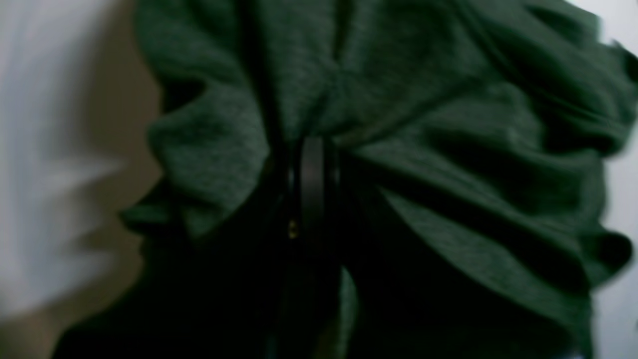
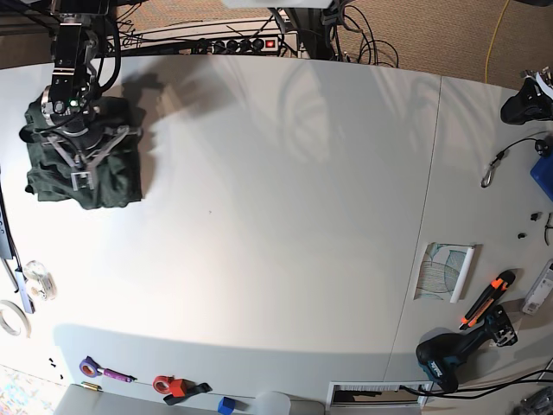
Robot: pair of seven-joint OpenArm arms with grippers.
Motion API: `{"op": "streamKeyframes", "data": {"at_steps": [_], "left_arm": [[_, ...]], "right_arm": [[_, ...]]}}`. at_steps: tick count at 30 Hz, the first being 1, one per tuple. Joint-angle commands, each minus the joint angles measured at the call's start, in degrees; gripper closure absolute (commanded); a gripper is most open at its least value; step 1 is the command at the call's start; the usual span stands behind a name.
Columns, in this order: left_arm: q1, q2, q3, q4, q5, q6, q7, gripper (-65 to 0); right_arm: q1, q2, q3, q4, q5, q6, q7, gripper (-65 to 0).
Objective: Layout the t-shirt on the table in an organized manner, then fold the t-shirt properly
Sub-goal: 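Release the folded shirt and lift the right gripper away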
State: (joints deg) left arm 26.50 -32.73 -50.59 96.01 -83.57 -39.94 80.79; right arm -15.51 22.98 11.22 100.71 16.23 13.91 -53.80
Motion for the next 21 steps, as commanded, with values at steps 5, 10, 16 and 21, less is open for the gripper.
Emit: {"op": "streamKeyframes", "data": {"at_steps": [5,10,16,21], "left_arm": [[0.0,-1.4,-0.6,0.8,-1.4,-0.1,-0.8,0.0],[0.0,-1.4,-0.6,0.8,-1.4,-0.1,-0.8,0.0],[0.0,-1.4,-0.6,0.8,-1.4,-0.1,-0.8,0.0],[0.0,-1.4,-0.6,0.8,-1.4,-0.1,-0.8,0.0]], "right_arm": [[-2.5,0.5,0.5,8.7,5.8,1.9,-0.4,0.0],[-2.6,0.5,0.5,16.0,4.7,1.8,-1.2,0.0],[-2.8,0.5,0.5,17.4,5.9,0.8,-4.1,0.0],[-6.4,-1.9,0.3,17.4,26.3,14.9,-6.7,0.0]]}}
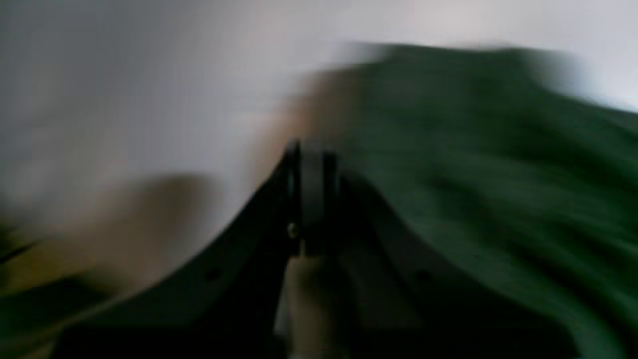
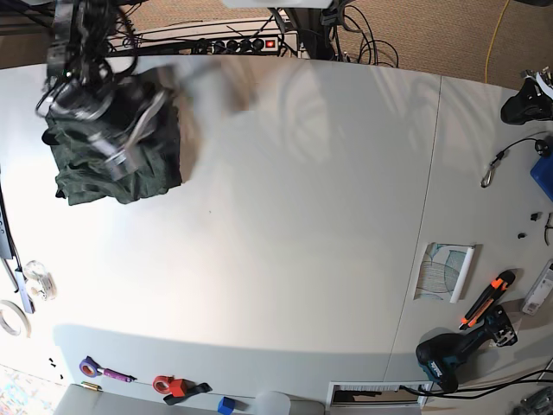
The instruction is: Layout the t-shirt on the table in an organized manner, then fold the t-shirt properly
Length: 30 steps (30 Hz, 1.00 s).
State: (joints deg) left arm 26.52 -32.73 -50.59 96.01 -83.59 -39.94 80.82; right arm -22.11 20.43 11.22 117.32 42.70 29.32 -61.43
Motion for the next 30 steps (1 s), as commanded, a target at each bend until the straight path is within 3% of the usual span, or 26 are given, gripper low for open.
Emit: {"op": "streamKeyframes", "data": {"at_steps": [1,4,9,17,21,26,27,30], "left_arm": [[0.0,-1.4,-0.6,0.8,-1.4,-0.1,-0.8,0.0],[0.1,-1.4,-0.6,0.8,-1.4,-0.1,-0.8,0.0],[3.9,-1.5,-0.6,0.8,-1.4,-0.1,-0.8,0.0],[22.4,-3.6,-0.5,5.3,-1.4,-0.1,-0.8,0.0],[32.6,-4.9,-0.5,8.2,-1.4,-0.1,-0.8,0.0],[42.9,-7.8,3.2,6.8,-1.4,-0.1,-1.6,0.0],[44.0,-8.7,5.5,6.0,1.0,-0.1,-6.9,0.0],[43.3,-10.4,16.0,1.5,16.6,-0.1,-26.8,0.0]], "right_arm": [[-0.4,-0.5,0.3,0.8,1.5,0.6,0.1,0.0],[-1.8,-2.9,0.4,0.8,1.9,0.7,-1.9,0.0],[-6.7,-2.5,3.0,0.9,1.8,0.7,-8.2,0.0],[-21.2,-2.5,20.5,9.8,4.2,3.1,-18.6,0.0],[-30.1,-2.5,26.6,13.3,5.0,6.0,-18.6,0.0],[-36.2,-2.4,25.3,6.1,-0.6,8.7,-18.6,0.0],[-36.1,-2.3,24.3,2.6,-0.9,8.8,-18.1,0.0],[-35.1,-0.1,18.1,-11.7,-3.6,8.8,-11.7,0.0]]}}
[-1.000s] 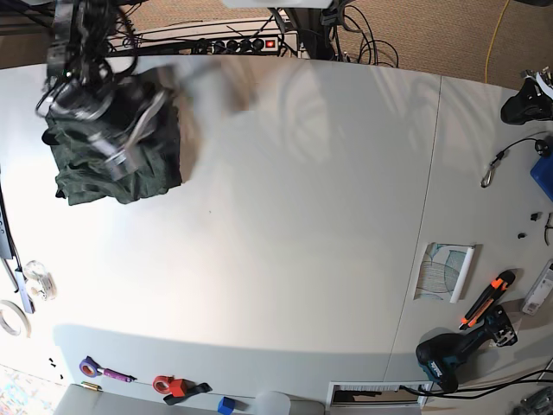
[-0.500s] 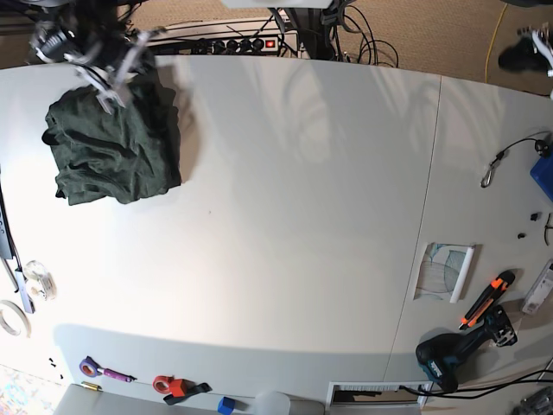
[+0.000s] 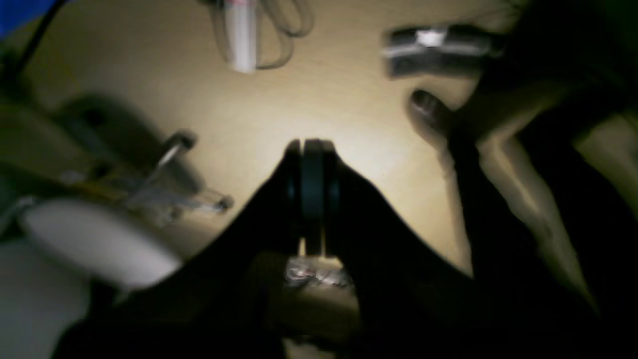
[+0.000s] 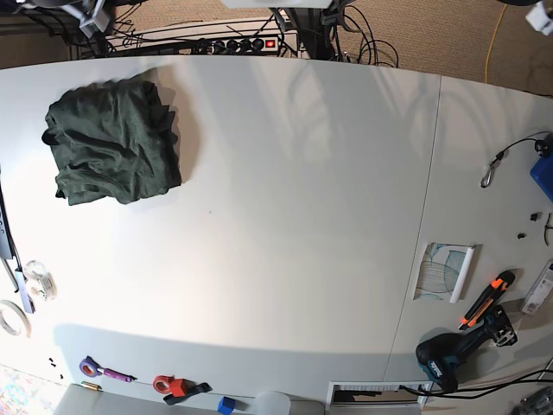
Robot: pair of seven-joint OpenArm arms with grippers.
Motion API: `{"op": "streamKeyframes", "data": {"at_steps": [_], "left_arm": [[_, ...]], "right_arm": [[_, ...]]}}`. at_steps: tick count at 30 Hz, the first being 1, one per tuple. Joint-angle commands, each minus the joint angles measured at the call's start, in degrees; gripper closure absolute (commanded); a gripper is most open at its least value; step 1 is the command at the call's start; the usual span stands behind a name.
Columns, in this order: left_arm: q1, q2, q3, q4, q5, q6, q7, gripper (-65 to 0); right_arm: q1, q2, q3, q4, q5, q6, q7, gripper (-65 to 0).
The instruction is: Layout the t-shirt on the table in an organized manner, then fold the t-shirt properly
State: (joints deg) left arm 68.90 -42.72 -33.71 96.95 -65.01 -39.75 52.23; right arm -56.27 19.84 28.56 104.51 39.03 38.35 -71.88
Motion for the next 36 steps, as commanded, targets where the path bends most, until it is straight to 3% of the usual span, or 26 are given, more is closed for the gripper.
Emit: {"op": "streamKeyframes", "data": {"at_steps": [1,4,6,9,14,16,18,21,23,24,28,36], "left_arm": [[-0.7,-0.5,3.4,-1.6,3.6,-0.3,-4.3,0.0],[-8.8,-0.1,17.4,-9.6,17.7,-0.3,-16.2,0.0],[-15.7,1.2,26.6,-16.2,25.0,-0.3,-21.2,0.0],[-26.3,5.8,38.1,-26.7,32.3,0.8,-26.3,0.0],[-42.2,15.9,51.3,-44.6,43.0,14.3,-34.2,0.0],[-47.0,19.5,54.8,-51.0,46.1,19.6,-36.9,0.0],[-51.2,22.5,57.4,-56.3,47.8,23.3,-37.3,0.0],[-55.7,26.3,58.9,-61.7,48.8,26.8,-37.3,0.0],[-57.7,28.5,58.6,-63.9,48.7,28.1,-37.3,0.0],[-58.4,29.4,58.4,-64.6,48.7,28.5,-37.4,0.0],[-59.1,31.6,57.1,-65.4,48.8,28.3,-38.6,0.0],[-59.1,31.6,57.1,-65.4,48.8,28.3,-40.2,0.0]], "right_arm": [[0.1,1.7,-2.3,-4.6,-1.8,-0.2,2.3,0.0],[6.3,5.1,-12.5,-23.4,-6.9,-0.2,13.7,0.0],[12.8,6.1,-19.3,-36.1,-8.5,-0.2,21.0,0.0],[24.3,5.6,-28.5,-53.6,-9.3,-0.3,30.0,0.0],[42.2,1.8,-42.6,-73.5,-9.1,-2.0,39.6,0.0],[47.0,-0.7,-47.3,-77.7,-9.1,-6.1,45.0,0.0],[50.5,-3.6,-51.1,-80.1,-9.1,-14.3,49.1,0.0],[53.1,-7.9,-54.4,-81.3,-9.1,-30.1,50.5,0.0],[53.4,-9.9,-55.2,-81.3,-9.1,-37.1,50.1,0.0],[53.2,-10.7,-55.2,-81.3,-9.1,-38.9,50.0,0.0],[52.7,-12.7,-55.2,-81.3,-9.1,-40.9,49.1,0.0],[52.6,-12.6,-55.1,-81.3,-8.4,-41.2,49.4,0.0]]}}
